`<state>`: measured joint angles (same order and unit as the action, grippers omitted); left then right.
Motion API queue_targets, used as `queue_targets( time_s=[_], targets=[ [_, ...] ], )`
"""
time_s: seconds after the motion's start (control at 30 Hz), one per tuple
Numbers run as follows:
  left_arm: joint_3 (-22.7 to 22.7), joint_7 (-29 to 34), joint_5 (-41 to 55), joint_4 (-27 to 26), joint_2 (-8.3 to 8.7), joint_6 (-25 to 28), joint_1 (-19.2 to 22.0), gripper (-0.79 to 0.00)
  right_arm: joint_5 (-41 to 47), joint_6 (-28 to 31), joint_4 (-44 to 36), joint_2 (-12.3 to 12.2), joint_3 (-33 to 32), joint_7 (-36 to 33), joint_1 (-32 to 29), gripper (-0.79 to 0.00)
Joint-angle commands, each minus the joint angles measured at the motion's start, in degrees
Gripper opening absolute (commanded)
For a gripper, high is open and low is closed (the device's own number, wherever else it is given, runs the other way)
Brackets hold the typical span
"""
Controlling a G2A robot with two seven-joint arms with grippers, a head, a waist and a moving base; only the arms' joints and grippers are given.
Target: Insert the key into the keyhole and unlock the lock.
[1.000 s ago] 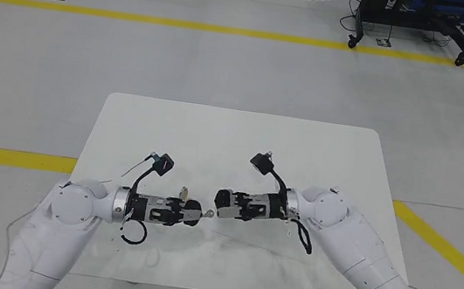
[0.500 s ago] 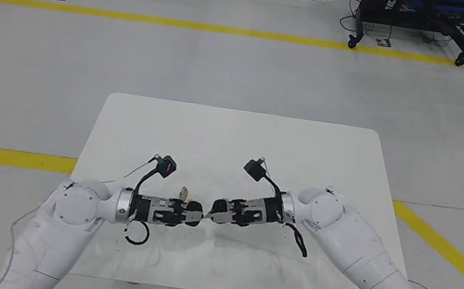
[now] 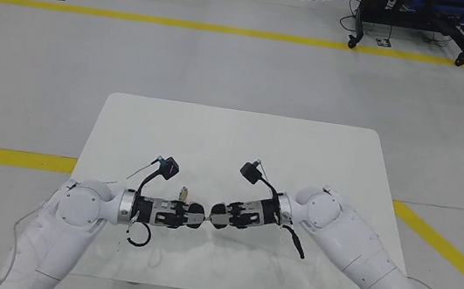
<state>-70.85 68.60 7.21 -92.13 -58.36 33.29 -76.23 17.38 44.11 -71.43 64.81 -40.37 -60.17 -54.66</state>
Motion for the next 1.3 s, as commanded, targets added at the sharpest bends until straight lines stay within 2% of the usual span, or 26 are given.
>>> queue_targets(
  time_s=[0.0,0.07,0.1,0.13,0.27,0.43,0.7,0.77,0.83,0.9,1.0,1.07,1.17,1.23,1.27],
  targets=[
    [0.1,-0.3,-0.1,0.0,0.08,0.1,0.0,-0.785,0.0,0.2,0.2,0.0,0.1,0.2,0.2,-0.785],
    [0.1,-1.1,0.3,-0.1,0.14,0.4,0.0,-0.785,-0.2,0.4,0.5,-0.1,0.2,0.4,0.3,-0.785],
    [0.0,-1.8,0.3,-0.2,0.17,0.8,0.0,-0.252,-0.2,0.5,0.7,-0.2,0.2,0.5,0.3,-0.785],
    [0.0,-2.1,0.5,-0.3,0.2,1.3,-0.2,0.0,-0.2,0.6,0.8,-0.2,0.2,0.6,0.4,-0.785],
    [-0.7,-3.3,1.0,-0.5,0.42,3.2,-0.4,0.0,-0.1,1.7,1.5,-0.4,-0.3,1.7,0.3,-0.785],
    [-3.1,-10.2,-0.3,-0.3,0.58,4.5,-1.2,0.0,0.8,4.3,3.3,-1.8,-3.7,4.3,-0.4,-0.785],
    [-3.1,-10.2,-0.3,-0.3,0.58,4.5,-1.2,0.0,3.1,10.4,4.2,-5.0,-13.6,10.9,-5.0,-0.785],
    [-3.2,-10.7,-0.3,-0.4,0.57,4.4,-1.2,0.0,3.1,10.4,4.2,-5.0,-13.6,10.9,-5.0,-0.785],
    [-4.4,-13.0,-6.1,-2.5,0.76,3.7,-1.1,0.0,3.1,10.4,4.2,-5.0,-13.6,10.9,-5.0,-0.785],
    [-7.3,-17.0,-15.8,-5.8,1.14,0.2,-2.1,0.0,3.1,10.4,4.2,-5.0,-13.6,10.9,-5.0,-0.785],
    [-11.1,-22.3,-29.8,-13.8,1.65,-6.3,-6.0,0.0,3.1,10.4,4.2,-5.0,-13.6,10.9,-5.0,-0.785],
    [-12.8,-22.9,-38.6,-18.4,2.02,-10.0,-8.7,0.0,3.1,10.4,4.2,-5.0,-13.6,10.9,-5.0,-0.785],
    [-11.6,-20.5,-50.5,-22.9,2.29,-14.9,-11.4,0.0,3.1,10.4,4.2,-5.0,-13.6,10.9,-5.0,-0.785],
    [-9.0,-18.5,-55.4,-22.7,2.26,-15.8,-11.2,0.0,3.1,10.4,4.2,-5.0,-13.6,10.9,-5.0,-0.785],
    [-7.5,-17.3,-58.2,-22.2,2.23,-16.1,-10.5,-0.077,3.1,10.4,4.2,-5.0,-13.6,10.9,-5.0,-0.785]
  ],
)
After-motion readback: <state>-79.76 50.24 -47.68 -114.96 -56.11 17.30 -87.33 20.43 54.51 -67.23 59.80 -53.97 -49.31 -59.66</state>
